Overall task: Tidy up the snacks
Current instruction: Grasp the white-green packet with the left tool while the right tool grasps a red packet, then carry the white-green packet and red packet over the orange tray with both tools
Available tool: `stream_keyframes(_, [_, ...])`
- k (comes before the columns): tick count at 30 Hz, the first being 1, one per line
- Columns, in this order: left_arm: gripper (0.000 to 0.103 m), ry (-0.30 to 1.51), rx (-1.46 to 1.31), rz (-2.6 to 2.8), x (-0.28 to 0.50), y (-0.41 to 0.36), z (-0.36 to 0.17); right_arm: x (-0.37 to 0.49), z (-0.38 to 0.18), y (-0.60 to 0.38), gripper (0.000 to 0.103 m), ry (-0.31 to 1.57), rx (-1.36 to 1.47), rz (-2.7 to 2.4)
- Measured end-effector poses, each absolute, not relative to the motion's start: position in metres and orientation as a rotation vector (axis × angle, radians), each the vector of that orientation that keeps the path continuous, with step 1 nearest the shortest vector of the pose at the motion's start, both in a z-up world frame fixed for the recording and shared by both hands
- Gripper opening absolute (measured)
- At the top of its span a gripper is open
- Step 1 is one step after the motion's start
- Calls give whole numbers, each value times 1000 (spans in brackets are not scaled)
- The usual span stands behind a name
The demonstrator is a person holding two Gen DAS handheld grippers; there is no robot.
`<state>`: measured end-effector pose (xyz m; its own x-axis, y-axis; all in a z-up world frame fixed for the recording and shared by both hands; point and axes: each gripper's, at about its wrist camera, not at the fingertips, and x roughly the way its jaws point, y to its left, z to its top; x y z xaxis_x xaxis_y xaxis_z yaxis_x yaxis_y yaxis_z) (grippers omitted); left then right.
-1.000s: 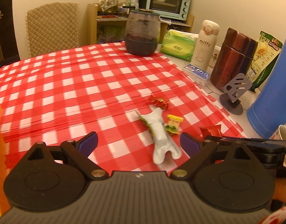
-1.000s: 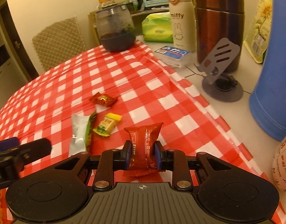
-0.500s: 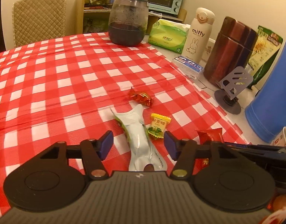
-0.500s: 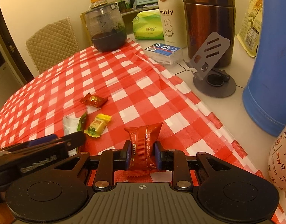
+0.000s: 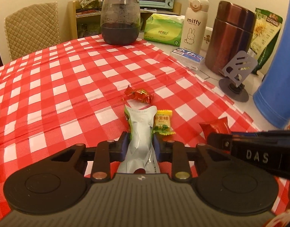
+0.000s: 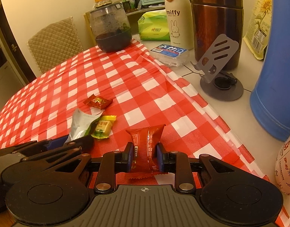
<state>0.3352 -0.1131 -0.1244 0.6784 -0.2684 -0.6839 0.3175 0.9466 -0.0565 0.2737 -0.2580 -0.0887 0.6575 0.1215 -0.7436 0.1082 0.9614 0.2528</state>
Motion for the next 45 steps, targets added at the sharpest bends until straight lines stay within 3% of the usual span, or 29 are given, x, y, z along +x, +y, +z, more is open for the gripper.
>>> stream_keyframes(23, [26, 768, 66, -283, 321, -98, -123, 276, -89, -252, 26, 857, 292, 57])
stream_keyframes(45, [26, 749, -59, -194, 218, -52, -66, 203, -54, -234, 26, 757, 348, 133])
